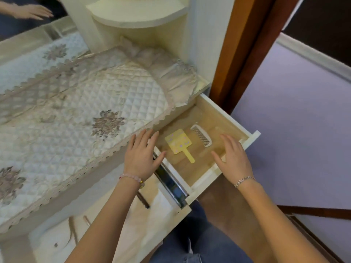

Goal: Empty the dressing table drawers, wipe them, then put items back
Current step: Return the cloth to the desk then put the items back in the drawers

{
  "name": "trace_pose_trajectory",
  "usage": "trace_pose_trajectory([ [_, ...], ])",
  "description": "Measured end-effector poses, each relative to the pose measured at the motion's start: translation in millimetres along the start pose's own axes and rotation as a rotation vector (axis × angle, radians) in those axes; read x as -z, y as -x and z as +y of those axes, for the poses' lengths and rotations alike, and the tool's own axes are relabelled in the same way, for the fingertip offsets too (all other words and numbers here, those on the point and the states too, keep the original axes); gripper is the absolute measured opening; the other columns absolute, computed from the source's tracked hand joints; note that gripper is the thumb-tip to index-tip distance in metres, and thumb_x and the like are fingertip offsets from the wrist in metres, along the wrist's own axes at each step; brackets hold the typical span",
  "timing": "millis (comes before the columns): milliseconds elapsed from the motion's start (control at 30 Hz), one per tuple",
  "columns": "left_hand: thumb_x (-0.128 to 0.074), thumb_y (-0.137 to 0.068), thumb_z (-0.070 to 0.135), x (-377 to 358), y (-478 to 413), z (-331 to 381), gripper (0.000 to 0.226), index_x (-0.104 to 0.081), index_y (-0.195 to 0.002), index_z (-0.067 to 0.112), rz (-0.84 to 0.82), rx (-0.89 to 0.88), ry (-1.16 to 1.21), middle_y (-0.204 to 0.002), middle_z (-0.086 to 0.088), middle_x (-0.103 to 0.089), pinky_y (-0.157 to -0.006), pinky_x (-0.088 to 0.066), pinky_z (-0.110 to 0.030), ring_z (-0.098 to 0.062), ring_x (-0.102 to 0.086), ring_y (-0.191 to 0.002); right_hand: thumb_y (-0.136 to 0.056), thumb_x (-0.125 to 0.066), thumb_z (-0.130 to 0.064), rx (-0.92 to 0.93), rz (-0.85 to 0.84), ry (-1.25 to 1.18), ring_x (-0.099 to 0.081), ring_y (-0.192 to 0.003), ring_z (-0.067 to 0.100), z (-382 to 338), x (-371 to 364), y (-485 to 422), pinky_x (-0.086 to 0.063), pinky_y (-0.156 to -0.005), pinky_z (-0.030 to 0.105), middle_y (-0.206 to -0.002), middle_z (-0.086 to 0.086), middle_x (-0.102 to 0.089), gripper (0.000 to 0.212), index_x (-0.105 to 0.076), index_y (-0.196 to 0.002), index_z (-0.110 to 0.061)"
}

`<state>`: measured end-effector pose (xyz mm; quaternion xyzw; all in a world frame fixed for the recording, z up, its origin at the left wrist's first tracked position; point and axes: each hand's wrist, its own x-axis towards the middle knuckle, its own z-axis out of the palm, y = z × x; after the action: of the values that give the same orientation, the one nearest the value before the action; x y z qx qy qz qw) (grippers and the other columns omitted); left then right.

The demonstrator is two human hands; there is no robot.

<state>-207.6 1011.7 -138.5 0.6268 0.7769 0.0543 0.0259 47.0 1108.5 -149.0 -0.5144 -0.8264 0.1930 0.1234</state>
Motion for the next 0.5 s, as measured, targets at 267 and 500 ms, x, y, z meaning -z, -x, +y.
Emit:
trace_pose_trajectory([
  [267,-0.028,-0.086,0.059,-23,-62,8,0.07,-0.048,-0.134,0.012,-0.039,-0.025,0.033,-0.138,-0.01,-0.05,-0.108,-0.029,-0.048,-0.029,-0.042,-0.131,-0.089,-0.056,-0.037,-0.1,-0.041,-0.036,-0.036,-0.132,0.02,38,-13,-9,-0.026,-0.107,0.027,-0.142,0.005,-0.041,0.058,-0.037,-0.139,-0.013],
  [500,-0.031,-0.087,0.058,-40,-93,-4,0.069,-0.042,-0.137,0.012,-0.076,-0.075,0.055,-0.141,-0.012,-0.045,-0.108,-0.027,-0.047,-0.031,-0.038,-0.132,-0.093,-0.046,-0.039,-0.224,-0.107,-0.037,-0.024,-0.138,0.018,47,-18,4,-0.025,-0.11,0.029,-0.151,0.002,-0.026,0.059,-0.026,-0.144,-0.017],
])
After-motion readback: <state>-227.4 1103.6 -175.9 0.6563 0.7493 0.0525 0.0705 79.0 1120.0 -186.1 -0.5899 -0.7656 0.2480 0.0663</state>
